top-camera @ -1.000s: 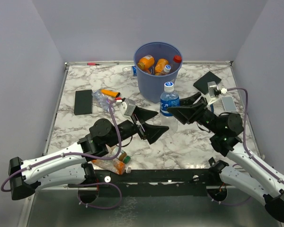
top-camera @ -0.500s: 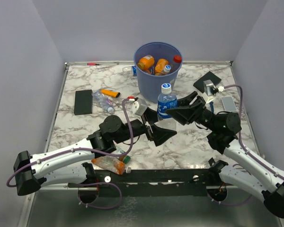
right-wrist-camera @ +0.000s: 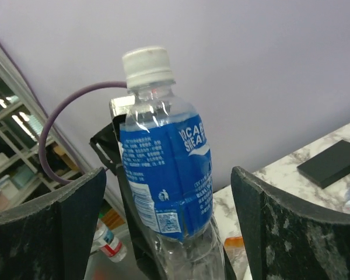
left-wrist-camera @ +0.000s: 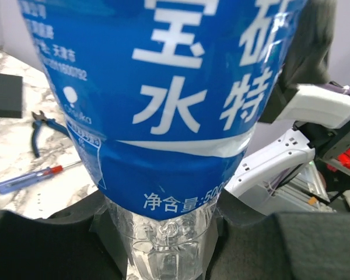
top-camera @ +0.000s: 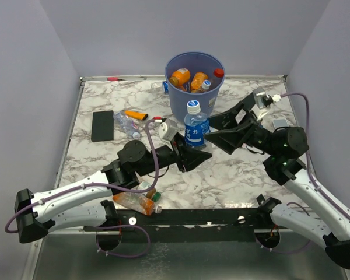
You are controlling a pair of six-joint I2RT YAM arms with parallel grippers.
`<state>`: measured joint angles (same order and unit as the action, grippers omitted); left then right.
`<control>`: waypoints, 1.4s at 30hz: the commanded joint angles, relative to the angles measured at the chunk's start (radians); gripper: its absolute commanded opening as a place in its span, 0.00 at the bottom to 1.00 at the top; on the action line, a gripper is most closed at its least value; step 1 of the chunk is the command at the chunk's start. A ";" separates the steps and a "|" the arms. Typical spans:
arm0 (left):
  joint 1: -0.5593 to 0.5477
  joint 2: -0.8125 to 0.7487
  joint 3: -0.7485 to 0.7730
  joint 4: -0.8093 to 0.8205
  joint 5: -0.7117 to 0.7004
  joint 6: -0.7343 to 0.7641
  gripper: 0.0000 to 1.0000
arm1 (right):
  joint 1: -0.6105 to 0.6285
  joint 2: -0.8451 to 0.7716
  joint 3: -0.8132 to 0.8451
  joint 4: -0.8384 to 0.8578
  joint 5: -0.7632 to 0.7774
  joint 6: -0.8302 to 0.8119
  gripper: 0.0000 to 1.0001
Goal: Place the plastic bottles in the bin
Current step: Pick up the plastic bottle at the center of the board.
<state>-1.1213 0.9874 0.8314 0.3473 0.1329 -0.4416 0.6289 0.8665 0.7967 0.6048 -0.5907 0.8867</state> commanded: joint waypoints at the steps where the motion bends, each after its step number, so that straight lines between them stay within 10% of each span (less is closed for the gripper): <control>1: -0.005 -0.060 0.038 -0.107 -0.085 0.102 0.21 | 0.003 -0.034 0.202 -0.459 0.054 -0.262 0.94; 14: -0.004 -0.087 0.030 -0.247 -0.203 0.309 0.21 | 0.004 0.277 0.904 -1.196 0.130 -0.557 0.91; 27: -0.005 0.038 0.126 -0.277 -0.156 0.324 0.23 | 0.055 0.326 0.904 -1.233 0.154 -0.568 0.74; 35: -0.004 0.029 0.099 -0.245 -0.159 0.313 0.25 | 0.056 0.322 0.856 -1.221 0.194 -0.562 0.38; 37: -0.004 0.022 0.094 -0.244 -0.158 0.312 0.37 | 0.057 0.321 0.854 -1.210 0.202 -0.560 0.26; 40: -0.005 -0.002 0.090 -0.243 -0.185 0.318 0.95 | 0.057 0.334 0.876 -1.191 0.229 -0.559 0.02; 42: -0.005 -0.043 0.079 -0.247 -0.278 0.319 0.99 | 0.057 0.350 0.905 -1.175 0.300 -0.568 0.01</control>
<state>-1.1213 1.0203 0.9215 0.0559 -0.0391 -0.1379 0.6861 1.1934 1.6726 -0.5861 -0.4114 0.3244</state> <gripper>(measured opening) 0.944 0.381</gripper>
